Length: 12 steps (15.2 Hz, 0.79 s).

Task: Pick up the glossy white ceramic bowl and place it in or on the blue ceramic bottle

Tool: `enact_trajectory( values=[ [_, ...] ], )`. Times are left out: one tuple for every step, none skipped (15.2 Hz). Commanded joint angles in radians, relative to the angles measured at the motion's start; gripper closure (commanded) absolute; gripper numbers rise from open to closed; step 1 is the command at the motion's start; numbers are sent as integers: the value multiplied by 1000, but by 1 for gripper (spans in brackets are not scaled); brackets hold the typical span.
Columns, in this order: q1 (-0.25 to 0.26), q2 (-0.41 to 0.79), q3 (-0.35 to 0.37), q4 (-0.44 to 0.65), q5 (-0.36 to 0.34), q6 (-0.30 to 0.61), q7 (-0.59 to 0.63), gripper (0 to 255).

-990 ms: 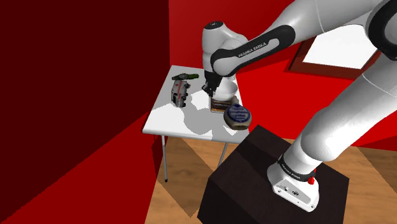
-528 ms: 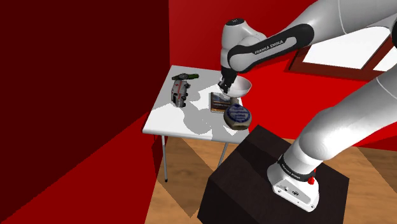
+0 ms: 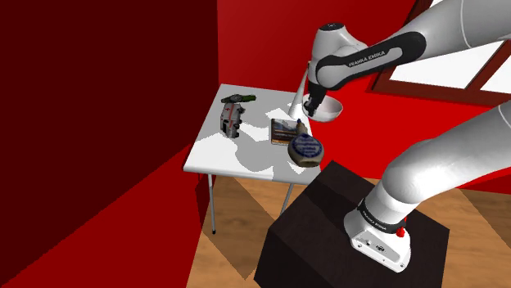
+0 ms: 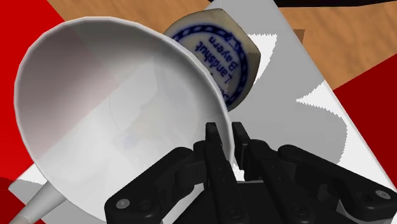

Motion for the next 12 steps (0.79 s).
enact_trajectory(
  values=[
    [-6,3,-7,-15,-8,21,-4,255],
    [-7,12,-7,-23,-11,36,1,255],
    [-9,20,-8,-30,-15,52,5,255],
    [-10,29,-8,-36,-19,67,10,255],
    [-12,39,-8,-43,-23,83,14,255],
    [-13,48,-9,-49,-27,98,19,255],
    [-15,58,-9,-55,-31,114,24,255],
    [-16,68,-9,-61,-36,129,29,255],
    [-18,79,-9,-67,-40,145,34,255],
    [-20,90,-9,-72,-45,161,40,255],
    [-22,101,-10,-77,-50,177,46,255],
    [-24,112,-10,-82,-56,193,51,255]
  ],
)
